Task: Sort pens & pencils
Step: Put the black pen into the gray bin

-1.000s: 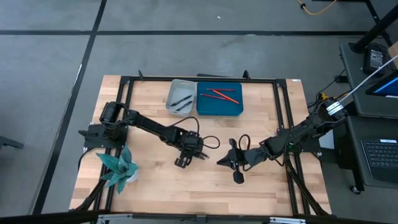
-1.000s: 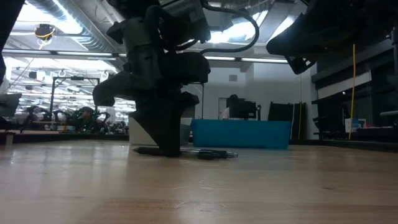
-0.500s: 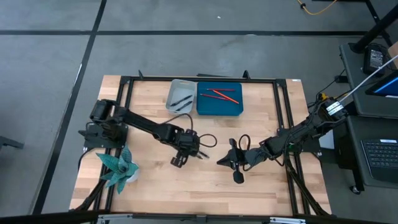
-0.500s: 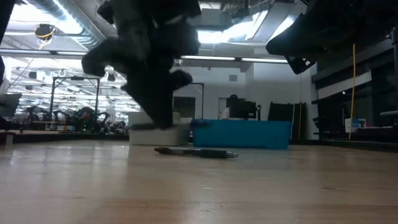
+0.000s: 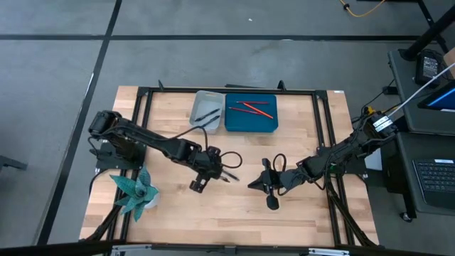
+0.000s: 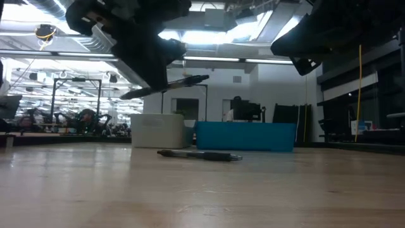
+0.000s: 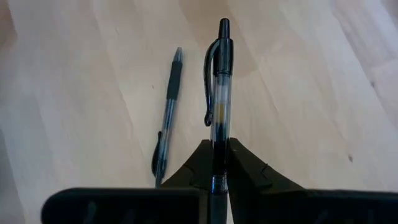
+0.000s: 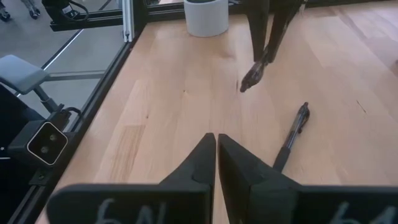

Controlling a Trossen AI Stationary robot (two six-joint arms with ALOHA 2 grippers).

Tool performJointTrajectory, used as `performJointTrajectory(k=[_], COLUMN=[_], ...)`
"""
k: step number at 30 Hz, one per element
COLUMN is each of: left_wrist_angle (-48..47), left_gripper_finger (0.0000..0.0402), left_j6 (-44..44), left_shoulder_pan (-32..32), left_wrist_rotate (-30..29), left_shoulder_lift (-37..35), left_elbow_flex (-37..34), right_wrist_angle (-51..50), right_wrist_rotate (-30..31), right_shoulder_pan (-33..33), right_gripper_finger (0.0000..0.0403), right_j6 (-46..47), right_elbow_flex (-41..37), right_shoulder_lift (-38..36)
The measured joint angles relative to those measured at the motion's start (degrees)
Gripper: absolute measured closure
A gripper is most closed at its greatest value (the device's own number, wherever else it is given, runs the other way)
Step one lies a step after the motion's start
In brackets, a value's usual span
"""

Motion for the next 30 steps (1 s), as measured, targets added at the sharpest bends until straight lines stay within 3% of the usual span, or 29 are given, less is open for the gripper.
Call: performJointTrajectory(k=[9, 16, 24, 30], left_wrist_angle=[-0.2, 4.6, 15.6, 30.8], left_gripper_finger=[0.0384, 0.0384, 0.0384, 0.0384], left_j6=[0.8, 1.6, 2.5, 1.4], left_shoulder_pan=[2.0, 6.6, 13.1, 18.9], left_wrist_rotate=[0.0, 2.2, 6.0, 11.7], left_shoulder_lift=[-0.4, -2.0, -9.2, -14.6], left_elbow_flex=[-0.2, -4.4, -12.2, -22.8], right_wrist_angle=[0.0, -0.1, 0.0, 0.0], right_wrist_rotate=[0.0, -0.1, 1.7, 2.8], right_shoulder_pan=[0.7, 2.2, 2.3, 2.3], right_gripper_finger=[0.0382, 0.0382, 0.0382, 0.0382], right_j6=[0.2, 0.2, 0.2, -0.2], right_elbow_flex=[0.0, 0.0, 0.0, 0.0], right_shoulder_lift=[0.0, 0.9, 2.1, 2.1])
